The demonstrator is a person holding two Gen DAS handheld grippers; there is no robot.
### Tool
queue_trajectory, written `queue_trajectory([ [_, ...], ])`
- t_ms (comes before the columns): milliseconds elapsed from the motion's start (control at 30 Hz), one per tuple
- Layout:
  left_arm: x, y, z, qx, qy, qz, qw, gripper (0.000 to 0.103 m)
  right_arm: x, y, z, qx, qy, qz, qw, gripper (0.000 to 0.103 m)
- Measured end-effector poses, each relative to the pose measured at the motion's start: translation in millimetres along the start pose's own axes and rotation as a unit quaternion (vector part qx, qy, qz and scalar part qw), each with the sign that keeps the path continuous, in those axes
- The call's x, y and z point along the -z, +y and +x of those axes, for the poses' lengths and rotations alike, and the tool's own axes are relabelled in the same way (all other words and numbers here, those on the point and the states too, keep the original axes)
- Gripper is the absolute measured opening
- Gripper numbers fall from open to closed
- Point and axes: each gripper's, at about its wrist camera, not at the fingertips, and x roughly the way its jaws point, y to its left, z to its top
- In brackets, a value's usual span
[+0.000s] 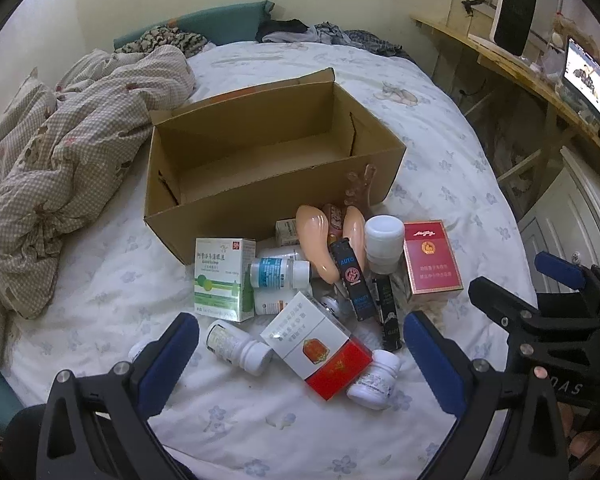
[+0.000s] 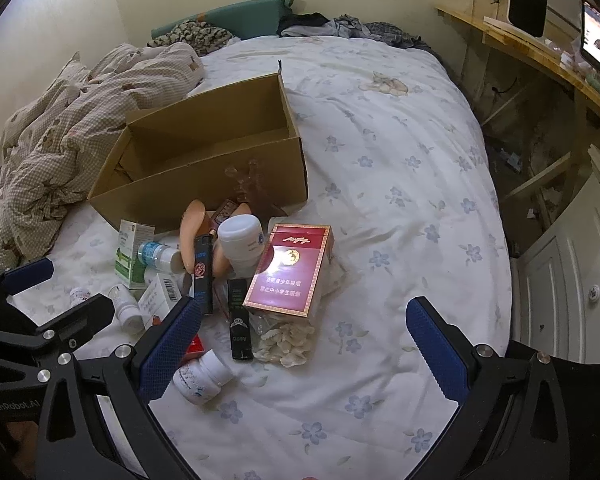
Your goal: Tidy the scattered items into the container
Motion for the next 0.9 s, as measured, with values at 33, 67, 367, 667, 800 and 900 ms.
queue_trajectory([
  [33,0.0,0.1,0.3,0.001,0.001,-0.001,1.0000,0.102,0.1,0.0,0.5,0.002,0.000,-0.001,1.000,0.103],
  [67,0.1,0.3,0.5,0.003,0.003,-0.003,1.0000,0.102,0.2,-0.1,1.0,0.003,0.000,-0.002,1.000,0.103],
  [367,0.3,1.6,2.7,0.015,0.014,-0.014,0.9997,0.102,0.2,0.3,0.9,0.009,-0.002,-0.006,1.000,0.103],
  [667,0.3,1.6,4.1,0.014,0.016,-0.012,0.9997,0.102,0.4,0.4,-2.2,0.010,-0.009,-0.007,1.000,0.102],
  [800,0.4,1.5,4.2,0.015,0.017,-0.012,0.9997,0.102,-0.6,0.0,-3.1,0.011,-0.010,-0.007,1.000,0.102],
  [900,0.5,1.4,4.5,0.016,0.018,-0.012,0.9996,0.102,-1.1,-0.2,-2.8,0.012,-0.007,-0.007,1.000,0.102],
])
